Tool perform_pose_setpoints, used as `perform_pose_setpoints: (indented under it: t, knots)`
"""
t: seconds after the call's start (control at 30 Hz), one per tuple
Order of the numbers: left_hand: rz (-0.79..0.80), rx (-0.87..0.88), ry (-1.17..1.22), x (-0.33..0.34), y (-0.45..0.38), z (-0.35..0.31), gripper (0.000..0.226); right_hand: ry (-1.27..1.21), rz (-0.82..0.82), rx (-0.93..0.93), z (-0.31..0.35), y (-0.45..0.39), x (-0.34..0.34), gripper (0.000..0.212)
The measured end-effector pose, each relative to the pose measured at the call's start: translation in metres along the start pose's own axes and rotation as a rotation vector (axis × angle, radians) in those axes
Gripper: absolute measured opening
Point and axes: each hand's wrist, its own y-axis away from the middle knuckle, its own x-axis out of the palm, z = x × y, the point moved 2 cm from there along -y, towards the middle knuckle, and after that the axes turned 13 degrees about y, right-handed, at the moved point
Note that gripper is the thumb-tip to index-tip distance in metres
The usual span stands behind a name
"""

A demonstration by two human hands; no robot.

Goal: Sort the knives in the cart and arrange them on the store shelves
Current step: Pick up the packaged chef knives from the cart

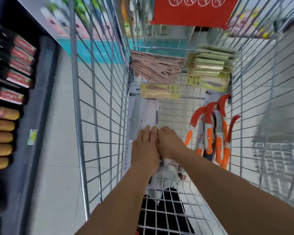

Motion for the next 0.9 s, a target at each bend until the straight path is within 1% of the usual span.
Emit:
perform_pose_setpoints:
  t: [0.07, 0.13, 0.2, 0.27, 0.33, 0.4, 0.5, 0.57, 0.63, 0.7, 0.83, 0.9]
  knots:
    - [0.037, 0.018, -0.056, 0.004, -0.015, 0.002, 0.076, 0.024, -0.107, 0.028, -0.013, -0.015, -0.015, 0.033]
    - [0.045, 0.02, -0.122, 0.008, -0.023, 0.006, 0.07, -0.015, -0.198, 0.088, -0.025, -0.03, -0.034, 0.046]
    - [-0.001, 0.045, -0.178, 0.006, -0.026, 0.005, 0.067, 0.078, -0.242, 0.078, -0.03, -0.045, -0.052, 0.06]
    - [-0.059, 0.089, -0.238, 0.001, -0.031, -0.001, 0.065, 0.176, -0.236, 0.022, -0.028, -0.063, -0.064, 0.063]
    - [-0.087, 0.104, -0.278, -0.004, -0.04, -0.006, 0.064, 0.213, -0.195, -0.02, -0.025, -0.081, -0.07, 0.064]
    - [-0.091, 0.108, -0.302, -0.007, -0.049, -0.009, 0.064, 0.264, -0.156, -0.053, -0.024, -0.096, -0.071, 0.065]
    - [-0.056, 0.108, -0.242, -0.003, -0.055, -0.009, 0.066, 0.297, -0.128, -0.082, -0.034, -0.103, -0.069, 0.065]
    - [-0.027, 0.107, -0.215, -0.001, -0.055, -0.009, 0.065, 0.319, -0.141, -0.078, -0.046, -0.1, -0.064, 0.066]
    - [-0.022, 0.114, -0.198, -0.002, -0.055, -0.012, 0.062, 0.357, -0.151, -0.069, -0.061, -0.095, -0.057, 0.073]
    - [-0.023, 0.113, -0.185, -0.003, -0.055, -0.015, 0.061, 0.345, -0.147, -0.06, -0.073, -0.093, -0.055, 0.076]
    - [-0.02, 0.106, -0.187, -0.004, -0.054, -0.017, 0.061, 0.267, -0.264, 0.025, -0.078, -0.101, -0.064, 0.063]
    - [-0.02, 0.099, -0.171, -0.004, -0.054, -0.017, 0.061, 0.239, -0.288, 0.05, -0.076, -0.109, -0.068, 0.064]
